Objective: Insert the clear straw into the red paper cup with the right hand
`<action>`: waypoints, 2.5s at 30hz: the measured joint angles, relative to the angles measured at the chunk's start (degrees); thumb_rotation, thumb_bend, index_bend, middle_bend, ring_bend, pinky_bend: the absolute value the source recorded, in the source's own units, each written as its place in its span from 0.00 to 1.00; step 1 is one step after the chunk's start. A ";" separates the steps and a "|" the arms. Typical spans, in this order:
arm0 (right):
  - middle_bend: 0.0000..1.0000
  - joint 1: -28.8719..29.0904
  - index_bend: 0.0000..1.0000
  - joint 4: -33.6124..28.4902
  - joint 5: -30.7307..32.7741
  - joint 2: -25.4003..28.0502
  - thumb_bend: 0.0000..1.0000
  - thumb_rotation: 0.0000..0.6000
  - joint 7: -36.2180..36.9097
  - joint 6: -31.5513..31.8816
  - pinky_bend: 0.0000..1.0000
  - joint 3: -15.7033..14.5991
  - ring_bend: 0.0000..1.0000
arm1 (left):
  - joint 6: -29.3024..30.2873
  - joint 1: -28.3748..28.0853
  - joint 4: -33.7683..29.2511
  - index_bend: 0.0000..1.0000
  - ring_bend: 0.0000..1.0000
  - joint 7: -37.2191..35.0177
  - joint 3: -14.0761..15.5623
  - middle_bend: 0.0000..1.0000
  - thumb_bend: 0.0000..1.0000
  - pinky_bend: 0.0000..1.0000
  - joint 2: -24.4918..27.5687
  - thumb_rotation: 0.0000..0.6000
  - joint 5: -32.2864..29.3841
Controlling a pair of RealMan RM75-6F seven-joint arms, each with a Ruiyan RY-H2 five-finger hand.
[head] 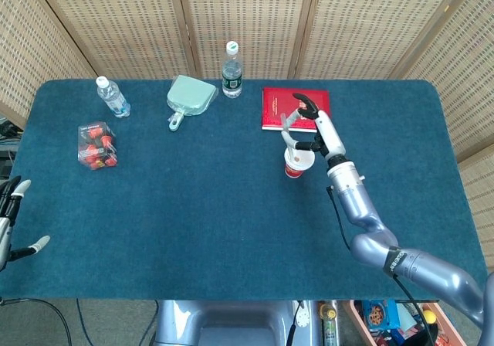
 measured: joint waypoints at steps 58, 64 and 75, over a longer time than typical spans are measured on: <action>0.15 -0.79 0.65 1.86 -0.96 -1.46 0.52 1.00 1.39 -0.99 0.00 -0.09 0.00 | -0.40 -0.13 0.00 0.00 0.00 0.30 0.26 0.00 0.15 0.00 -0.21 1.00 0.05; 0.16 -0.40 0.65 2.02 -0.49 -1.87 0.52 1.00 1.03 -0.89 0.00 0.34 0.00 | -0.60 -0.22 0.10 0.00 0.00 0.35 0.27 0.00 0.15 0.00 -0.26 1.00 -0.02; 0.16 0.02 0.65 1.55 0.27 -2.44 0.52 1.00 -0.27 -1.11 0.00 0.28 0.00 | -0.53 -0.17 0.15 0.00 0.00 0.07 0.29 0.00 0.15 0.00 -0.18 1.00 0.01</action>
